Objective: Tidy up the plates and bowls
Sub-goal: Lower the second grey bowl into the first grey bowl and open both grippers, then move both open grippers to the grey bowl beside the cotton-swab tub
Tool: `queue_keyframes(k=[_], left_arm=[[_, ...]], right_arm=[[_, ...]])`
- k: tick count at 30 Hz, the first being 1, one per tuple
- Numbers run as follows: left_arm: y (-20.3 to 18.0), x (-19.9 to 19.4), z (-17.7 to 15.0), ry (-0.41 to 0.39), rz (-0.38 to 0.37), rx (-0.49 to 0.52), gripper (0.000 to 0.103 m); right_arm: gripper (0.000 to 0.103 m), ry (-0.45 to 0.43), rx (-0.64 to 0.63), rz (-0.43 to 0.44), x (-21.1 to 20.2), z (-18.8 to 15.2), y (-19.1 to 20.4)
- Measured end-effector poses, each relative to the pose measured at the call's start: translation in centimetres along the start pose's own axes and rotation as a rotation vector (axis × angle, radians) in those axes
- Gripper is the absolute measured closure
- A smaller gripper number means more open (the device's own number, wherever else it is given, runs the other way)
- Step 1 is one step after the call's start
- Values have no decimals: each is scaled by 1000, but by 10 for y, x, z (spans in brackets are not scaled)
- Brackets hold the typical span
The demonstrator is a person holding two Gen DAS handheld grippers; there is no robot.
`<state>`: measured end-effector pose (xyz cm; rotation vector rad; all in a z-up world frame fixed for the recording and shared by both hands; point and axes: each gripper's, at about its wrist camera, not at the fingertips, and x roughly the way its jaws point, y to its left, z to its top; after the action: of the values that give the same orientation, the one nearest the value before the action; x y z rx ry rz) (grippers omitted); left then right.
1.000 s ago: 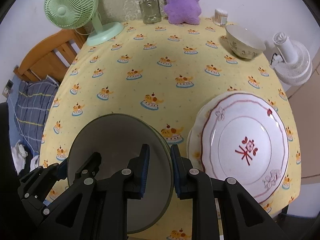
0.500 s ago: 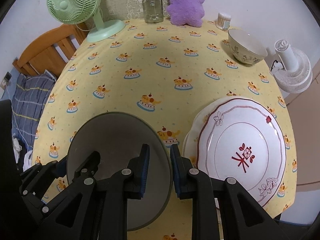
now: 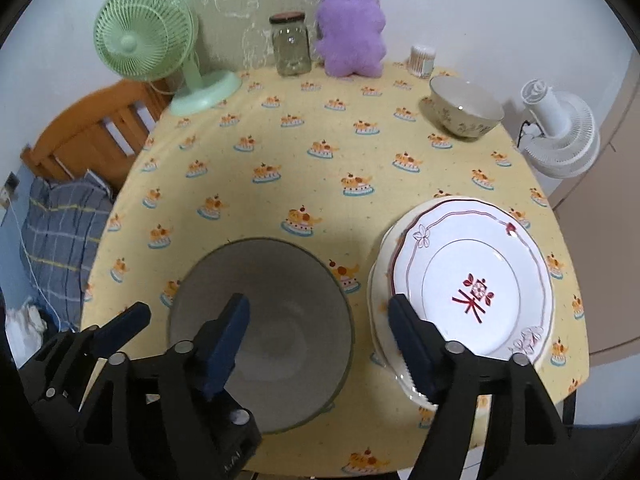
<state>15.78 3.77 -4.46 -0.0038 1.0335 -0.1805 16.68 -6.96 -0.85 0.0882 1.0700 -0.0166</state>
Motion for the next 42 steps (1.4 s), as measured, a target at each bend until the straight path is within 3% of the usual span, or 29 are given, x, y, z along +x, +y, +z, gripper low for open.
queue_keyframes(k=[4,13,18,42], left_arm=[[1,-19,3,-39,-22,29,17],[-9,-50,16,-108,-24,66,17],[-23,-61,24,-166,-10,81,16],[-154,-20,88,-158,50,6,16]], right_arm=[[19,-64,14,-35,-25,1,7],[18,-111,45,-48,-59,9,2],[12,-155,32,-44,-71,18,-9],[9,-116,-20,-9,-47,92,-146]])
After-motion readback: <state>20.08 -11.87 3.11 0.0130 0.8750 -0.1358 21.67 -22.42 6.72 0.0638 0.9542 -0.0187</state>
